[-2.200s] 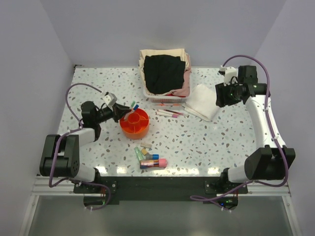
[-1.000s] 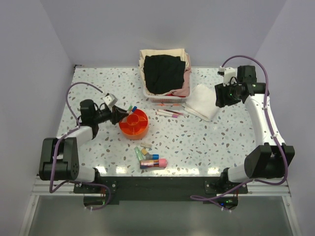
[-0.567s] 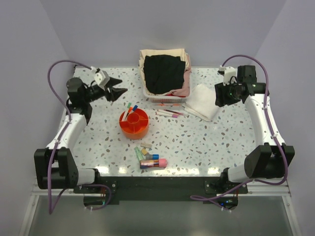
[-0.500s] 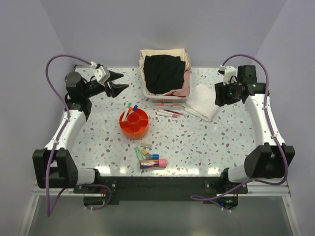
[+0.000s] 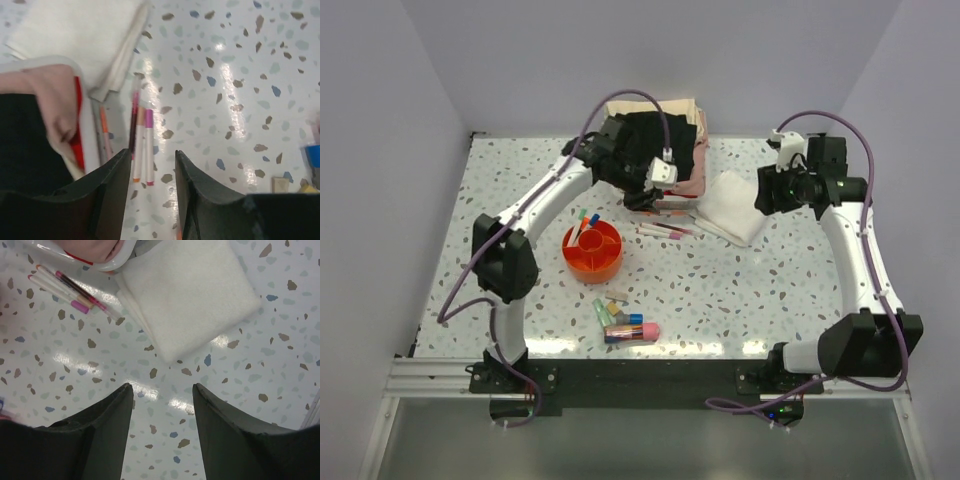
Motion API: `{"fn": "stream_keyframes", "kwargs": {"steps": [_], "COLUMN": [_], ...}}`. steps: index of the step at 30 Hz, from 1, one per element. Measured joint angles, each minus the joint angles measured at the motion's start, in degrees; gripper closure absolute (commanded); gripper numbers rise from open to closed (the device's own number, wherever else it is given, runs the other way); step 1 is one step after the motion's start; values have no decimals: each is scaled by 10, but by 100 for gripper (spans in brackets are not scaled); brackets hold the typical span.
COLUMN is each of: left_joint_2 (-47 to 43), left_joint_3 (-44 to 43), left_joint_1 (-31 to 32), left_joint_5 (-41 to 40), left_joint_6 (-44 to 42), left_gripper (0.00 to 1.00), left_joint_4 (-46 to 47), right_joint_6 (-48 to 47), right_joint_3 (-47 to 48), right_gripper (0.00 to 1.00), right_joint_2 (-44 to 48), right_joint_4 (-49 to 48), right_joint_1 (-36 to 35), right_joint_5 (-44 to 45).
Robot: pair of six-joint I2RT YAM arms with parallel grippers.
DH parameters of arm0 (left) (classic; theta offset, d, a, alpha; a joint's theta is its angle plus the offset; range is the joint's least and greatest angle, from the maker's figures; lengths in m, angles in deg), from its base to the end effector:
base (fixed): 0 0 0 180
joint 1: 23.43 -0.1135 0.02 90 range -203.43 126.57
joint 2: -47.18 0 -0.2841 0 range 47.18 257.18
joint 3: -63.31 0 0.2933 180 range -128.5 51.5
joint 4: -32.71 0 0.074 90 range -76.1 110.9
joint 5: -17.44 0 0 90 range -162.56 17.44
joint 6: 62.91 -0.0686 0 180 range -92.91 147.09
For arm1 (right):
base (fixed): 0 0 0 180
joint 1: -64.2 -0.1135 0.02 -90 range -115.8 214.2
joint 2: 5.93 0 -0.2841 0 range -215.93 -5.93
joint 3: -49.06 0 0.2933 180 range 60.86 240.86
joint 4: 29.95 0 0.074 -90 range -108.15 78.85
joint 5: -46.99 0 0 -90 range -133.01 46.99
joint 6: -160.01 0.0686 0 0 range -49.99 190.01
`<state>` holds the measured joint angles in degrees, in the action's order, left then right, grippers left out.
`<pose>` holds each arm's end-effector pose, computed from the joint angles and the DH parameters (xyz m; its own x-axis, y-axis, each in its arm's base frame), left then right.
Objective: Sort the stationery into containers
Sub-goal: Pick up the pen from the center of the board.
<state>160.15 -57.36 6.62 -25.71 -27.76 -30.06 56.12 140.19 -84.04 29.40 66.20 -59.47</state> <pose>0.3997 -0.2891 0.3152 0.1671 0.5494 -0.8187 0.9856 -0.1153 0.1238 0.3442 0.0074 0.3565 -0.6628 -0.2072 -0.7195 -0.3309 0.9431 0.0332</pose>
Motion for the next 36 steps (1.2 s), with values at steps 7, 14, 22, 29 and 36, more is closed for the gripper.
{"fn": "stream_keyframes", "kwargs": {"steps": [7, 14, 22, 29, 36], "left_joint_2": [58, 110, 173, 200, 213], "left_joint_3": [0, -2, -23, -46, -54], "left_joint_1": [52, 62, 68, 69, 70], "left_joint_5": [-92, -138, -173, -200, -208], "left_joint_6": [-59, -80, -77, -77, -73], "left_gripper": [66, 69, 68, 68, 67], "left_joint_4": [-78, -77, -59, -39, -28], "right_joint_6": [45, 55, 55, 54, 53], "right_joint_3": [-29, -34, -46, -64, -75], "right_gripper": [44, 44, 44, 44, 44], "right_joint_2": [63, 65, 65, 65, 65], "right_joint_4": [-22, -25, -31, -39, -40], "right_joint_1": [0, 0, 0, 0, 0], "right_joint_5": [-13, -27, -40, -40, -40]}}
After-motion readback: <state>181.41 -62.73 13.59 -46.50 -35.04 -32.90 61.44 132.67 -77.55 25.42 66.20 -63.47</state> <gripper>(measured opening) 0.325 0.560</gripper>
